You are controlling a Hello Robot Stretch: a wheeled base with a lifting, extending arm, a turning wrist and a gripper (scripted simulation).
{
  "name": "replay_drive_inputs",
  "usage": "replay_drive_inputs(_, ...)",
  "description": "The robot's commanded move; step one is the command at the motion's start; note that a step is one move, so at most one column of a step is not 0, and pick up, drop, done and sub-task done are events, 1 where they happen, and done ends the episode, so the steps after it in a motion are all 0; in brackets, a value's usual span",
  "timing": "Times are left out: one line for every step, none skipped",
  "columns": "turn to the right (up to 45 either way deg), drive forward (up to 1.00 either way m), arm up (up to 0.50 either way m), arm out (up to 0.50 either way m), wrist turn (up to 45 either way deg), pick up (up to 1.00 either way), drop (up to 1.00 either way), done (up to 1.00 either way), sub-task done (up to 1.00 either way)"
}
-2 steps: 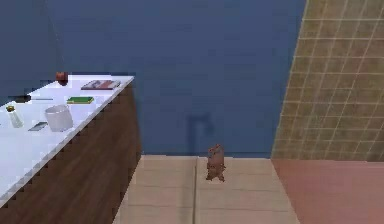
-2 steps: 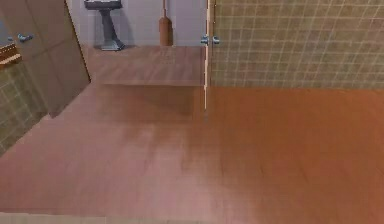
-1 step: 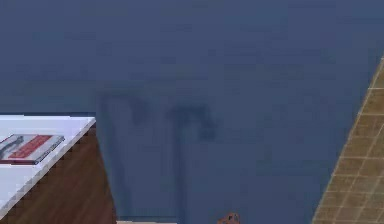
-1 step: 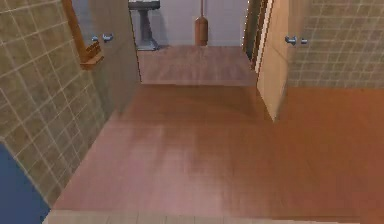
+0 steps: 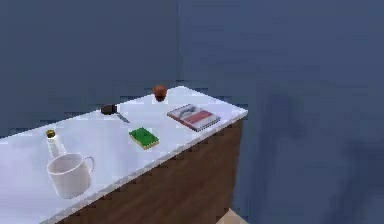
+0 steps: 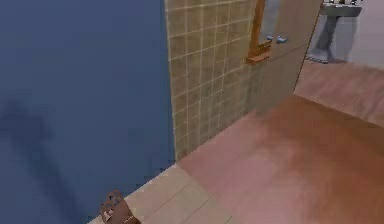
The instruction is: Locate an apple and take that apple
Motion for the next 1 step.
replay_drive_inputs(-45.0,0.00,0.00,0.00,0.0,0.00,0.00,0.00,0.00)
